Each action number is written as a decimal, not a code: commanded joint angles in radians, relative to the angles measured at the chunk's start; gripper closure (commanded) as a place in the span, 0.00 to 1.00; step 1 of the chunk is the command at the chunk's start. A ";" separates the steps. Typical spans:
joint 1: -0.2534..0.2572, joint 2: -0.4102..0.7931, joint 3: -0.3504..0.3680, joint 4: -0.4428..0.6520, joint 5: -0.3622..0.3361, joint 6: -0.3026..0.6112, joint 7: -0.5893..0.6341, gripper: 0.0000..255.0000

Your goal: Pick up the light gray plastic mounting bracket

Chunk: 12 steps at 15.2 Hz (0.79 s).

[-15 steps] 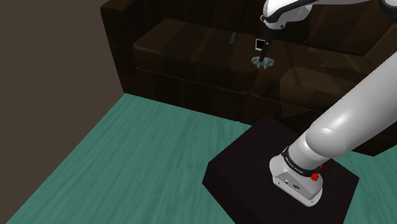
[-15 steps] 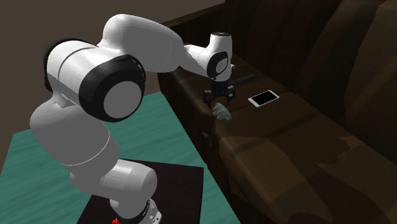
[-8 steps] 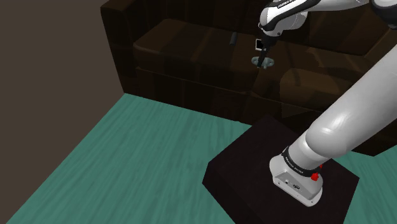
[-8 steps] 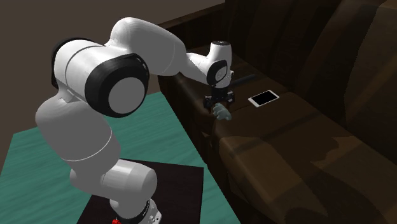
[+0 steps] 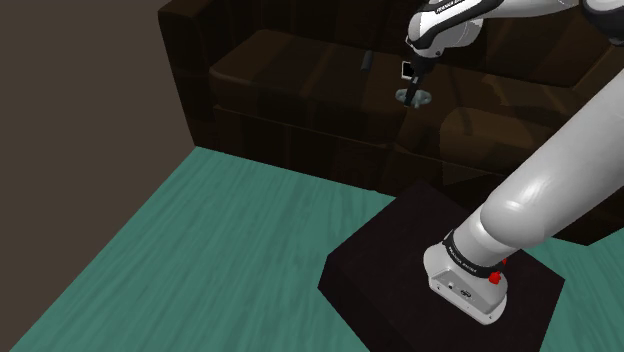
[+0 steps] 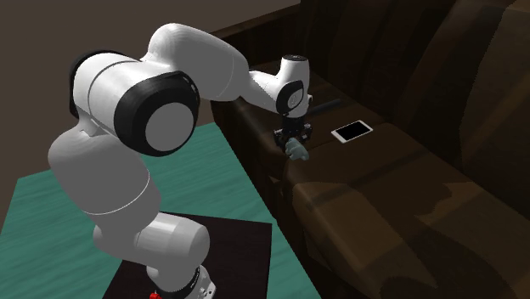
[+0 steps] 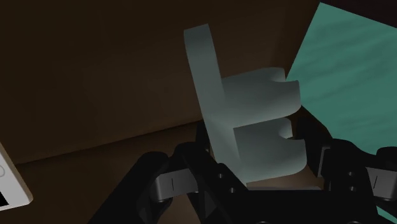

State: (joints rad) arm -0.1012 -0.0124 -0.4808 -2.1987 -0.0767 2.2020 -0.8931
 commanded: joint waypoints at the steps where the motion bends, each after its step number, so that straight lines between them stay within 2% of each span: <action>1: 0.000 0.000 0.000 0.000 0.000 0.000 0.000 1.00; 12: 0.003 -0.064 0.007 0.076 -0.027 -0.134 0.016 1.00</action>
State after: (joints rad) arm -0.0990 -0.0690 -0.4753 -2.1303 -0.1009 2.0821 -0.8804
